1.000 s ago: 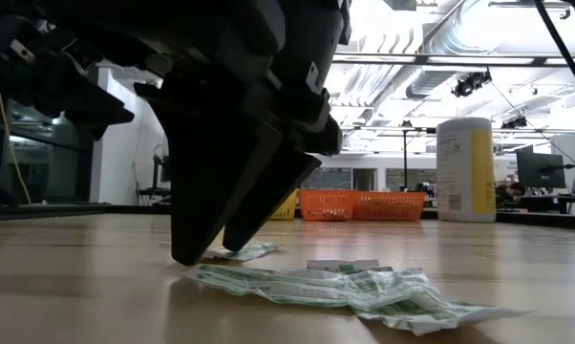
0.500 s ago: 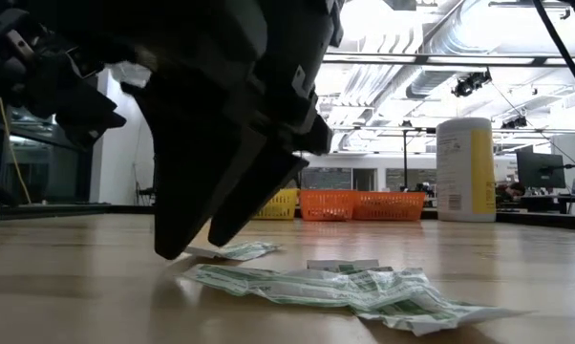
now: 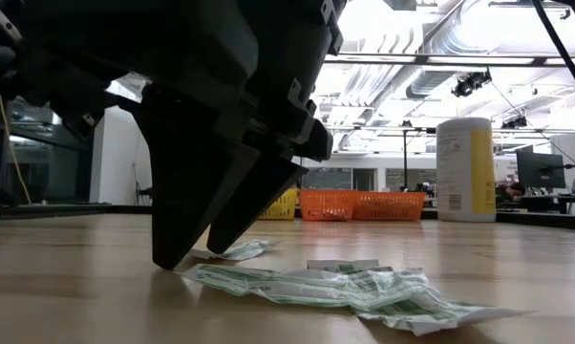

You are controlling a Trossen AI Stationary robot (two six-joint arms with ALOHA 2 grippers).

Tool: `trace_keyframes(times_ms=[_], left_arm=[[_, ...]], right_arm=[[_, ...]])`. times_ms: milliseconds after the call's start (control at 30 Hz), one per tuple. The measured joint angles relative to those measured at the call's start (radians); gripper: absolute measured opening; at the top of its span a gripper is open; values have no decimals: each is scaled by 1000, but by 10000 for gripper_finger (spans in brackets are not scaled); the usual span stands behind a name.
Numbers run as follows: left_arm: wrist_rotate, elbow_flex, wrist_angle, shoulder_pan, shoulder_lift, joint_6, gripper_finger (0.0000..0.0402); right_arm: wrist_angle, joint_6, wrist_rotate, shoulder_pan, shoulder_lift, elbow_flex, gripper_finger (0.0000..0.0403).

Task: Pick & Place First Aid Supplies
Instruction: Put the green pad into the right orange bin

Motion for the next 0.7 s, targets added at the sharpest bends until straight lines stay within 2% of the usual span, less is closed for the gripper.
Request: trace_keyframes(times_ms=[133, 300, 700], left_arm=[[0, 0, -5, 0, -47, 0, 126], [0, 0, -7, 0, -48, 0, 126], [-1, 0, -41, 0, -41, 0, 126]], right_arm=[[-6, 10, -2, -1, 1, 0, 216], [-29, 18, 11, 0, 1, 0, 203], [-39, 16, 36, 0, 3, 0, 105]])
